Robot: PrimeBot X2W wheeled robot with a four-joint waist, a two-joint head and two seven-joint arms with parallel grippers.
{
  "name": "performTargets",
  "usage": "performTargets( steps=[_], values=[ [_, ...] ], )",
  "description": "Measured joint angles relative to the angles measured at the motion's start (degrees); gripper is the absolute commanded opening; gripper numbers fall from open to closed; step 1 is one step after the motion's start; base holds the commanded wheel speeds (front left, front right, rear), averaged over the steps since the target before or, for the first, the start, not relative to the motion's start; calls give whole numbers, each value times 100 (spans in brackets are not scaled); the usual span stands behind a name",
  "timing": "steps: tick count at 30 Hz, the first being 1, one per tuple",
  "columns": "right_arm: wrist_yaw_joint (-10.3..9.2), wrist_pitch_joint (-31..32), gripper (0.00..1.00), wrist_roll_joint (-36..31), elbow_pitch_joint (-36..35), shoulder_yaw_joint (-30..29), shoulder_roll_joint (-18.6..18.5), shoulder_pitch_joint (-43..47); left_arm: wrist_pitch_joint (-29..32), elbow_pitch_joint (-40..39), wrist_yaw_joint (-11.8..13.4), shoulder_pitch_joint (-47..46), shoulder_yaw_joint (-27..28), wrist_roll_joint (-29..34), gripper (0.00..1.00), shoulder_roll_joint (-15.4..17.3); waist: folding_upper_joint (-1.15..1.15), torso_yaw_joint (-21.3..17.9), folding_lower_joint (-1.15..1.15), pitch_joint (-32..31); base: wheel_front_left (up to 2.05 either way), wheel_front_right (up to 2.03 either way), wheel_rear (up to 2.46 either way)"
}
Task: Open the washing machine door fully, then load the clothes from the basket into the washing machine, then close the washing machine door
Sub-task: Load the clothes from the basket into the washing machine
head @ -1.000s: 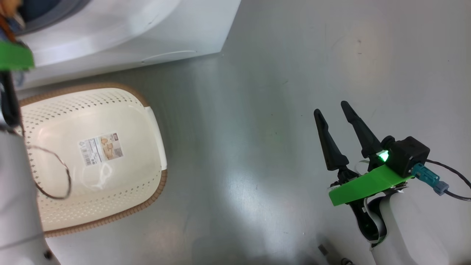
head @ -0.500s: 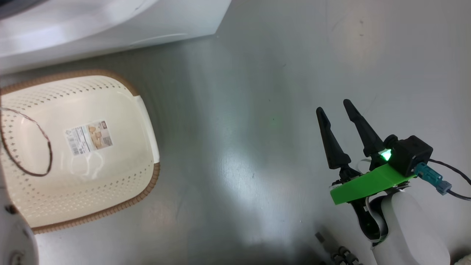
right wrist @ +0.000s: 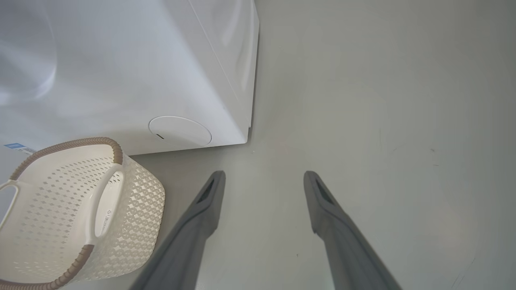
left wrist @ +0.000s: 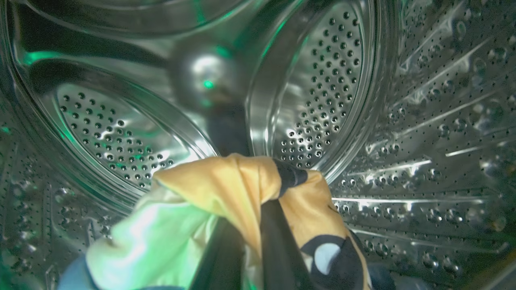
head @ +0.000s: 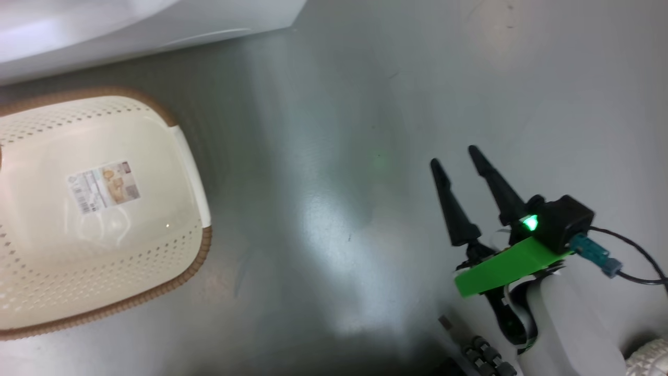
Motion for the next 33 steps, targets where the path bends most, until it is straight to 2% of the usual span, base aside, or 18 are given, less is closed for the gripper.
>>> performTargets(
  steps=[4, 9, 15, 20, 21, 22, 30, 33],
  values=[
    [0, 0, 100, 27, 43, 232, -2, -52, -13, -675, 10, -75, -1, 119, 0, 142, 0, -147, 0, -12, 0, 0, 0],
    [0, 0, 100, 99, 43, 296, -27, -137, -18, -1546, 69, -38, -57, 210, 0, 108, 0, -237, 0, 5, 0, 0, 0],
    [0, 0, 100, 100, 76, 308, -30, -136, -21, -1510, 121, 256, 20, 191, 0, 62, 0, -215, 0, -15, 0, 0, 0],
    [0, 0, 100, 100, 136, 313, -32, -131, -21, -502, 216, 346, 134, 65, 0, -31, 0, -178, -1, -81, 0, 0, 0],
    [0, 0, 100, 100, 141, 313, -33, -128, -19, -285, 233, 346, 141, 55, 24, -52, 0, -170, 0, -98, 0, 0, 0],
    [0, 0, 100, 101, 155, 315, -33, -127, -9, -80, 271, 345, 162, 37, 100, -78, 0, -163, 0, -118, 0, 0, 0],
    [0, 0, 100, 113, 205, 318, -33, -124, 46, 717, 291, 149, 168, -105, 100, -136, 0, -99, 0, -237, 0, 0, 0],
    [0, 0, 100, 163, 234, 313, -33, -124, 46, 944, 369, 86, 185, -164, 100, -166, 0, -73, 0, -303, 0, 0, 0]
  ],
)
